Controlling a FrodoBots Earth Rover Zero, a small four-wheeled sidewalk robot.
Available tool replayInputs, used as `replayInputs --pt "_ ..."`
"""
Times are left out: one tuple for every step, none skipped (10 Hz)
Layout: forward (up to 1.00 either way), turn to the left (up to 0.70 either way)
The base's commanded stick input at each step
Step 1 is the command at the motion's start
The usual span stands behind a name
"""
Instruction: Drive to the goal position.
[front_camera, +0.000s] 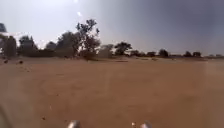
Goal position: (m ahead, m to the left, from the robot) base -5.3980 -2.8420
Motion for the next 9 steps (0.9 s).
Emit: replayInputs --pt "0.70 0.00" --pt "0.70 0.00" --pt "0.70 0.00" --pt "0.70 0.00" --pt "0.70 0.00" --pt "0.70 0.00" --pt "0.70 0.00" --pt "0.70 0.00" --pt "0.70 0.00"
